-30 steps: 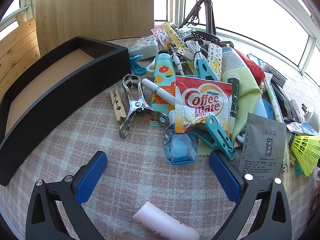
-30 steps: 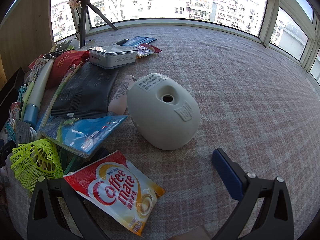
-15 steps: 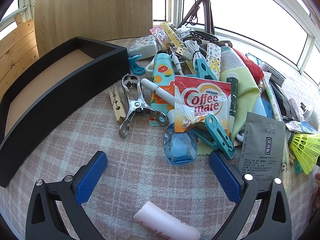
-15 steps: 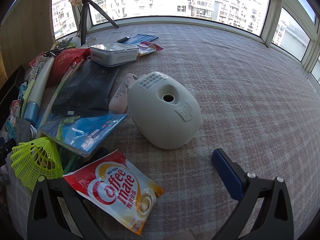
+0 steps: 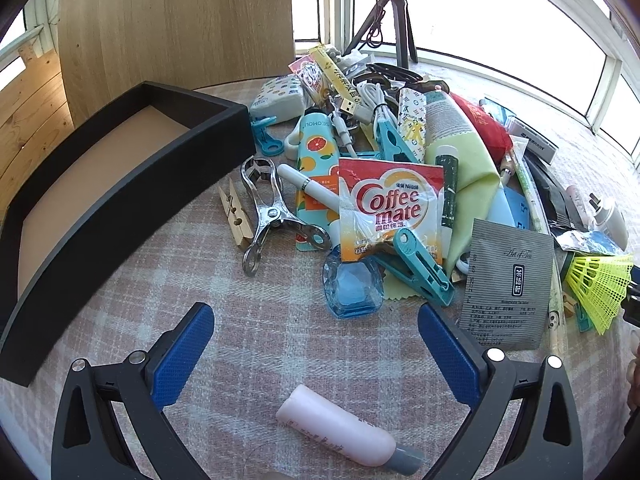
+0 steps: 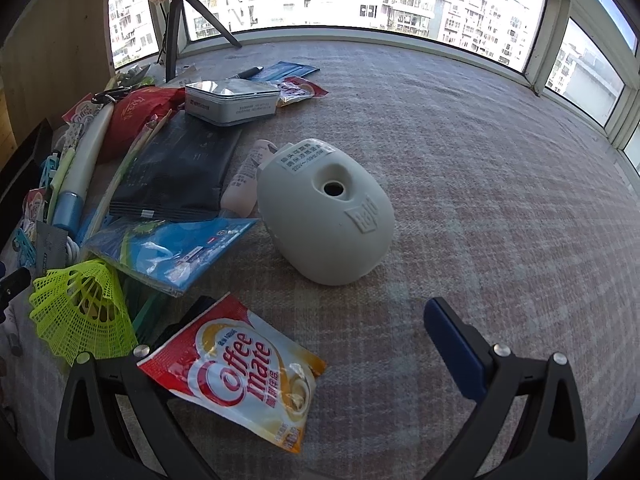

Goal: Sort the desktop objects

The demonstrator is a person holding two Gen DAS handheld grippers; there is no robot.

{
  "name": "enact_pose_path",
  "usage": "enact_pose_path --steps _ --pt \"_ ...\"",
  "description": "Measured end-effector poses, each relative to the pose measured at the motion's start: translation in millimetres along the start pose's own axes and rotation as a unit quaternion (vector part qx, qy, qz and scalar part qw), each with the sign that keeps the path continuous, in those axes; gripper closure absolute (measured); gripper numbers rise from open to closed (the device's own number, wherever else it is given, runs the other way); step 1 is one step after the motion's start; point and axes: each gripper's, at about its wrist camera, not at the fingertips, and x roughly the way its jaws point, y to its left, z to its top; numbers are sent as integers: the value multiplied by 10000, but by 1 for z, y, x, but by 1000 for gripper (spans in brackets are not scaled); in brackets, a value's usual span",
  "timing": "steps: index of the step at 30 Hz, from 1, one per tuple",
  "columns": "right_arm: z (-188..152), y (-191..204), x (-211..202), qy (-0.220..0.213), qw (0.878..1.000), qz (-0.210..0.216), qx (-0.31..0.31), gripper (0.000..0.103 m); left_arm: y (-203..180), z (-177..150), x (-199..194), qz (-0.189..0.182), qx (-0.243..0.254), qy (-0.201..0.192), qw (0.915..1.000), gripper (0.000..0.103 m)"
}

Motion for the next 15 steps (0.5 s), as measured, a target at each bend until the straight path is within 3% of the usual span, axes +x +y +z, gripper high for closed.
enact_pose_path --steps 15 --pt "6 3 -103 -865 9962 101 -36 0 5 24 -73 -63 -205 -225 9995 4"
